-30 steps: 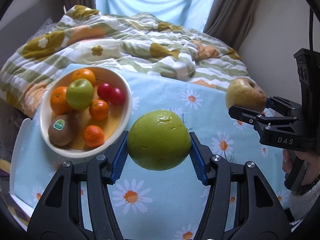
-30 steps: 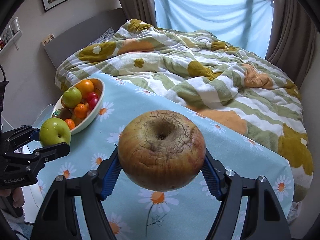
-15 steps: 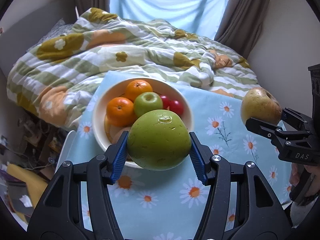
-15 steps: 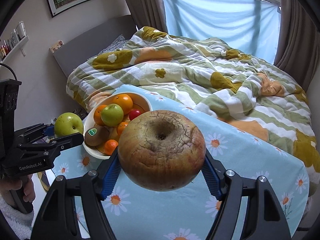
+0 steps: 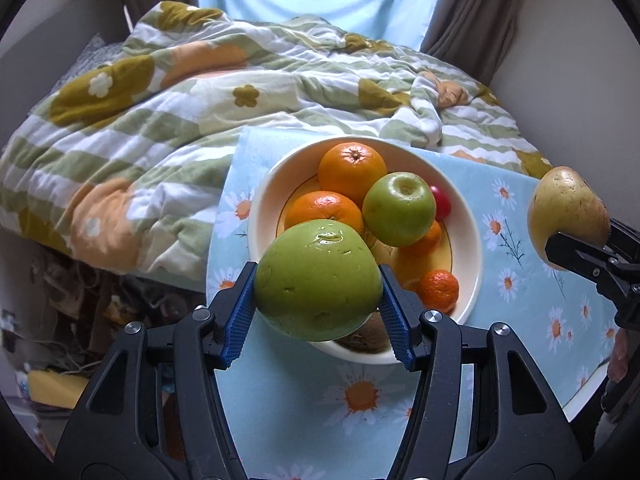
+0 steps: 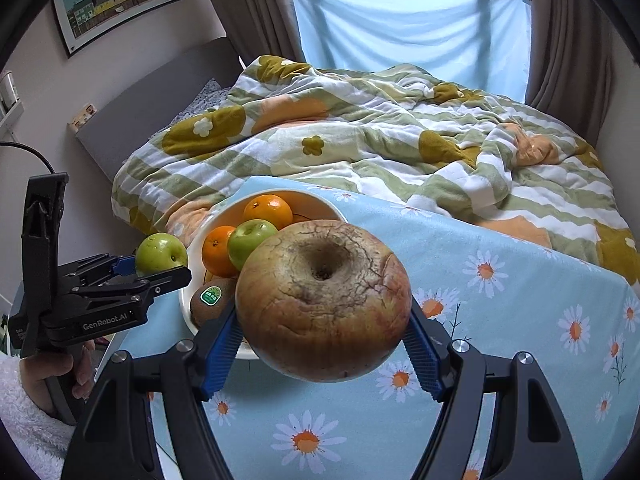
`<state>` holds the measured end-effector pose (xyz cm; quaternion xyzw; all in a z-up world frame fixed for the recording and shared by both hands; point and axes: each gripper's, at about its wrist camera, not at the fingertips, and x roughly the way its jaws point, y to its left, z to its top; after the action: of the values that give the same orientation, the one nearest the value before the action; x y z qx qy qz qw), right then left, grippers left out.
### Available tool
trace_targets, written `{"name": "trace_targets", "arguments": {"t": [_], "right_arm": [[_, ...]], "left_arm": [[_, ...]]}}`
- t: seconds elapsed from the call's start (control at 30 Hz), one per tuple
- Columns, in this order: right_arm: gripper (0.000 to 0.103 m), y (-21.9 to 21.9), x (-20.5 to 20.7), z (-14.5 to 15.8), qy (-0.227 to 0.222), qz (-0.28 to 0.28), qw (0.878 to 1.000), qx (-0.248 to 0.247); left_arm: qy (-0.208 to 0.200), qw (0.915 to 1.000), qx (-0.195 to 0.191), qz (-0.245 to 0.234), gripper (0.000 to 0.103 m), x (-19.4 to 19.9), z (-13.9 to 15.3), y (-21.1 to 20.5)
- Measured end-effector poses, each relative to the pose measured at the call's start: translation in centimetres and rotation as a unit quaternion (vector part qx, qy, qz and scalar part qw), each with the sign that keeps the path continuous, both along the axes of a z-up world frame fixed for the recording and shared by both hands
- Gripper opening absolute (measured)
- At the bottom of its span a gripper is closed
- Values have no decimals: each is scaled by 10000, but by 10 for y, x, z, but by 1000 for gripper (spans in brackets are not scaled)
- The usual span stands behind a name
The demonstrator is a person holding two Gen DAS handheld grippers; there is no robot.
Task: Organize fruits
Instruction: 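Carry the green apple into the bowl and open the left gripper while the right carries the brown apple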
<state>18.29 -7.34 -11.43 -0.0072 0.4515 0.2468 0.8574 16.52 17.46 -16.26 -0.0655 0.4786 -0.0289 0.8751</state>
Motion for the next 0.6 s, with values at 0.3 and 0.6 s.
{"name": "trace_targets", "arguments": {"t": [0.3,0.6], "right_arm": [[70,8,-4,-7,12,-395,9992,24],[70,14,-5,-9,42,-195,9998,-26]], "left_arm": [[-43,9994,-119,-328,81,7,-12,6],[-255,9994,-188,-117,103,-1,0,12]]}}
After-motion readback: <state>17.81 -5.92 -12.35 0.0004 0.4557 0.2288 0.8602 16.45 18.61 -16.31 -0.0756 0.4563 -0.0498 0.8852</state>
